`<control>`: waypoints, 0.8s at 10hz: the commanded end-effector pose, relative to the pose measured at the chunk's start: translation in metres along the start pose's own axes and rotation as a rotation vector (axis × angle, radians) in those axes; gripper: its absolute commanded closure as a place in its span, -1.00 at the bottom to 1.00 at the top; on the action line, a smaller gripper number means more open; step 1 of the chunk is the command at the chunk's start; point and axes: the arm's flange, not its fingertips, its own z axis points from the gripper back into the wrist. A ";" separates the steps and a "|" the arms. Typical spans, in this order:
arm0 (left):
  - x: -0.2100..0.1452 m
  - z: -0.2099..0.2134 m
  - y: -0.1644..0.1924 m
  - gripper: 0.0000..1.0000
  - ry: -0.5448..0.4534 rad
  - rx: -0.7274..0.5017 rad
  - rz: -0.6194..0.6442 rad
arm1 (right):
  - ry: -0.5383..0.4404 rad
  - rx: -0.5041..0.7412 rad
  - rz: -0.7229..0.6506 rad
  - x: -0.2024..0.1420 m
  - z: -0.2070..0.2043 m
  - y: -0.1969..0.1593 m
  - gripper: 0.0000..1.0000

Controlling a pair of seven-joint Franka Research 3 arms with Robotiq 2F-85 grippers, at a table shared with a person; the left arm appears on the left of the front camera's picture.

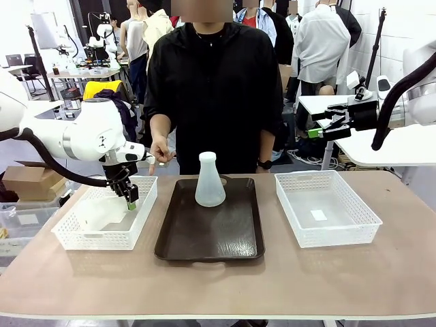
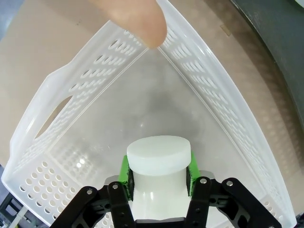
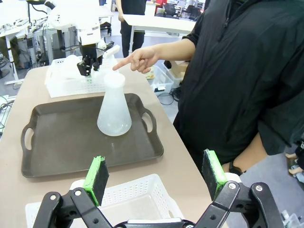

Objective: Prepare the laboratory tools.
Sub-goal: Pick up the Big flask that the person points to, then place the picked Big flask upright in the Handle tray as directed by the person.

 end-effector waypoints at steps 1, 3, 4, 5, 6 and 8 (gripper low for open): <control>0.000 0.000 0.000 1.00 0.006 0.010 -0.012 | 0.006 0.004 -0.002 0.001 -0.002 0.000 -1.00; 0.000 0.000 0.000 1.00 0.006 0.010 -0.012 | 0.006 0.004 -0.002 0.001 -0.002 0.000 -1.00; 0.000 0.000 0.000 1.00 0.006 0.010 -0.012 | 0.006 0.004 -0.002 0.001 -0.002 0.000 -1.00; 0.000 0.000 0.000 1.00 0.006 0.010 -0.012 | 0.006 0.004 -0.002 0.001 -0.002 0.000 -1.00; 0.000 0.000 0.000 1.00 0.006 0.010 -0.012 | 0.006 0.004 -0.002 0.001 -0.002 0.000 -1.00; 0.000 0.000 0.000 1.00 0.006 0.010 -0.012 | 0.006 0.004 -0.002 0.001 -0.002 0.000 -1.00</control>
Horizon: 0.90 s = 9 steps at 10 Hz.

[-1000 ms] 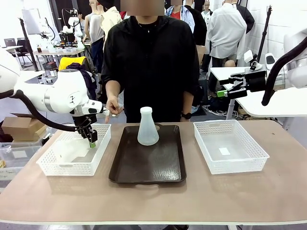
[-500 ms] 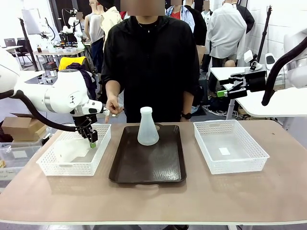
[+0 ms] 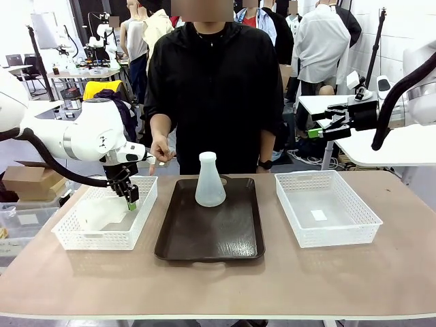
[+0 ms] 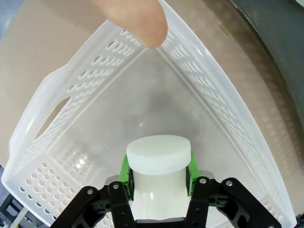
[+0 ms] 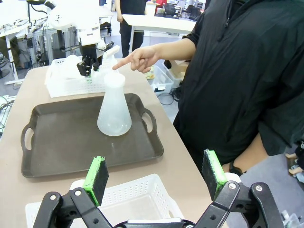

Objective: Prepare the laboratory tools.
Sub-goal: Place the picked Big flask upright in the Handle tray as directed by the person.

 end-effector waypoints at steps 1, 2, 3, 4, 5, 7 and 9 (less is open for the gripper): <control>0.000 0.000 0.001 1.00 0.005 0.009 -0.008 | 0.006 0.004 -0.002 0.001 -0.002 0.000 -1.00; 0.000 0.000 0.001 1.00 0.005 0.009 -0.008 | 0.006 0.004 -0.002 0.001 -0.002 0.000 -1.00; 0.000 0.000 0.001 1.00 0.005 0.009 -0.008 | 0.006 0.004 -0.002 0.001 -0.002 0.000 -1.00; 0.000 0.000 0.001 1.00 0.005 0.009 -0.008 | 0.006 0.004 -0.002 0.001 -0.002 0.000 -1.00; 0.000 0.000 0.001 1.00 0.005 0.009 -0.008 | 0.006 0.004 -0.002 0.001 -0.002 0.000 -1.00; 0.000 0.000 0.001 1.00 0.005 0.009 -0.008 | 0.006 0.004 -0.002 0.001 -0.002 0.000 -1.00; 0.000 0.000 0.001 1.00 0.005 0.009 -0.008 | 0.006 0.004 -0.002 0.001 -0.002 0.000 -1.00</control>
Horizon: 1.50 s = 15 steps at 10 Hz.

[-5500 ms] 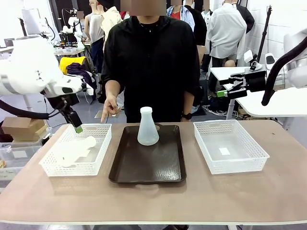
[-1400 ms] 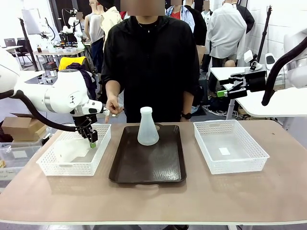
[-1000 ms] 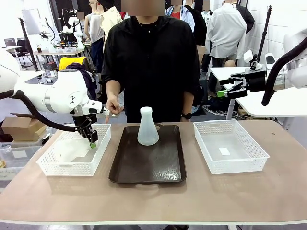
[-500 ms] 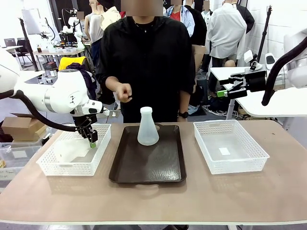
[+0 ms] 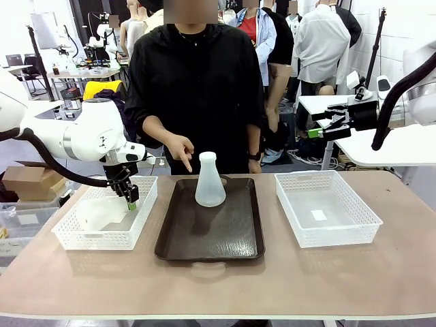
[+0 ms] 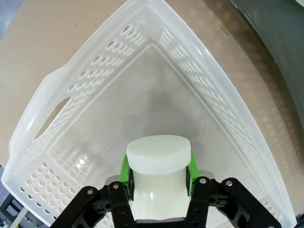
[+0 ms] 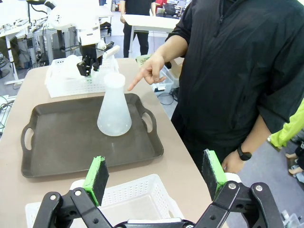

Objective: Prepare the laboratory tools.
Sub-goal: Place the picked Big flask upright in the Handle tray as directed by the person.

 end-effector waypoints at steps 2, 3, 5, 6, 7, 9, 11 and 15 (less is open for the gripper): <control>0.000 0.000 0.001 1.00 0.005 0.009 -0.008 | 0.006 0.004 -0.002 0.001 -0.002 0.000 -1.00; 0.000 0.000 0.001 1.00 0.005 0.009 -0.008 | 0.006 0.004 -0.002 0.001 -0.002 0.000 -1.00; 0.000 0.000 0.001 1.00 0.005 0.009 -0.008 | 0.006 0.004 -0.002 0.001 -0.002 0.000 -1.00; 0.000 0.000 0.001 1.00 0.005 0.009 -0.008 | 0.006 0.004 -0.002 0.001 -0.002 0.000 -1.00; 0.000 0.000 0.001 1.00 0.005 0.009 -0.008 | 0.006 0.004 -0.002 0.001 -0.002 0.000 -1.00; -0.005 0.012 -0.005 1.00 -0.020 0.015 -0.016 | 0.006 0.004 -0.002 0.001 -0.002 0.000 -1.00; -0.017 0.056 -0.016 1.00 -0.093 0.046 -0.122 | 0.006 0.004 -0.002 0.001 -0.002 0.000 -1.00; -0.042 0.129 -0.037 1.00 -0.458 -0.069 -0.497 | 0.006 0.004 -0.002 0.001 -0.002 0.000 -1.00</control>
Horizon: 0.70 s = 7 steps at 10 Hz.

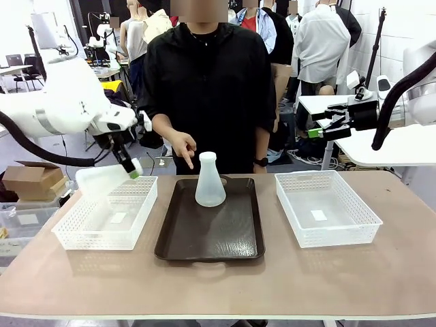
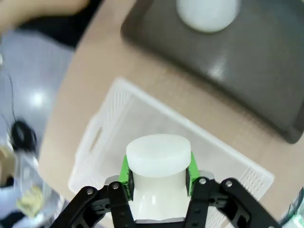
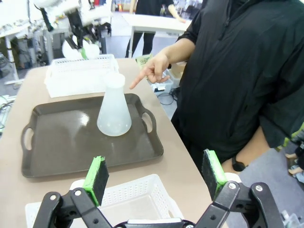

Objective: Prepare the laboratory tools.
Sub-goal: Place the picked Big flask upright in the Handle tray as directed by the person.

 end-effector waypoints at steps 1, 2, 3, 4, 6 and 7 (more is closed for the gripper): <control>-0.007 0.016 -0.024 1.00 -0.303 -0.151 -0.244 | 0.006 0.004 -0.003 0.001 -0.002 0.000 -1.00; 0.000 0.029 -0.030 1.00 -0.393 -0.139 -0.301 | 0.006 0.004 -0.003 0.001 -0.002 0.000 -1.00; -0.001 0.050 -0.035 1.00 -0.436 -0.088 -0.276 | 0.006 0.004 -0.003 0.001 -0.002 0.000 -1.00; -0.004 0.063 -0.042 1.00 -0.474 -0.066 -0.298 | 0.006 0.004 -0.003 0.001 -0.002 0.000 -1.00; -0.009 0.063 -0.046 1.00 -0.751 -0.264 -0.457 | 0.006 0.004 -0.003 0.001 -0.002 0.000 -1.00; -0.011 0.051 -0.042 1.00 -0.861 -0.415 -0.539 | 0.006 0.004 -0.003 0.001 -0.002 0.000 -1.00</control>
